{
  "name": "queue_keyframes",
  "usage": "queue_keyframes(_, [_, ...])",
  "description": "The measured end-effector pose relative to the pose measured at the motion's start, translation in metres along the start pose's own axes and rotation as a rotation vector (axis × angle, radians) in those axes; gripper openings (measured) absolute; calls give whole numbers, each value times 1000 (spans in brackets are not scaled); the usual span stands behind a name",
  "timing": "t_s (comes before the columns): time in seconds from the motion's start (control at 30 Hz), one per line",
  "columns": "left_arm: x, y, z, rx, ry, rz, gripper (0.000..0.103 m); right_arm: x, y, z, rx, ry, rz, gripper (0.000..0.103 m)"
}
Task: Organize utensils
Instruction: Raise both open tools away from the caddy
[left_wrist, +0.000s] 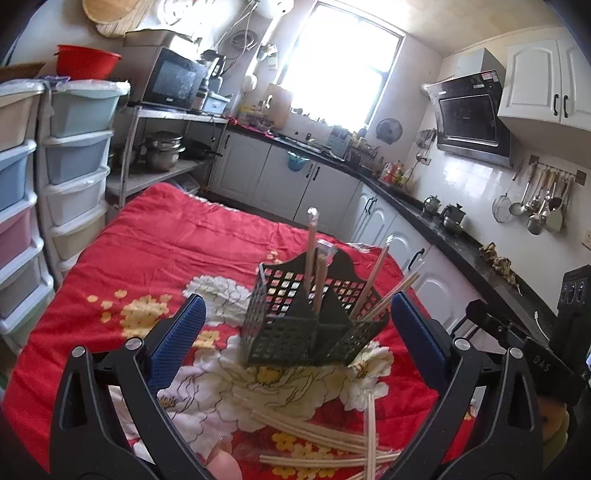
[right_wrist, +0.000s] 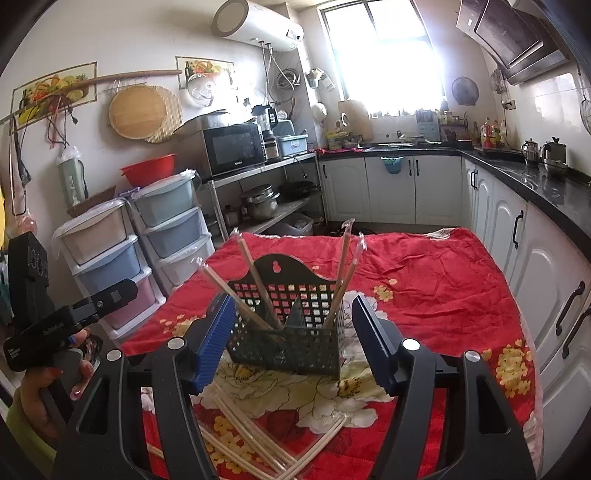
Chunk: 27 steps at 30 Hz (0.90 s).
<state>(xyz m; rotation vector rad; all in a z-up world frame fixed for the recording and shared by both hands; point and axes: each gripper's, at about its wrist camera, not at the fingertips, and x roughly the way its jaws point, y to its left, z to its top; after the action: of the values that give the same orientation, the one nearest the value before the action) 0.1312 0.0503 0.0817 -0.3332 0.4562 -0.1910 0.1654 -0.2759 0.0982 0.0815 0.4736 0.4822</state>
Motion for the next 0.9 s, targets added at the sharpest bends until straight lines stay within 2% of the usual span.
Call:
queue_keyframes(0.4, [-1,23,-26,-50,60,46,92,5,8,-21,-7,58,19,64])
queue_keyframes(0.9, [0,37,-54,-58,128,89,92,17,16,-50,-37,137,13,64])
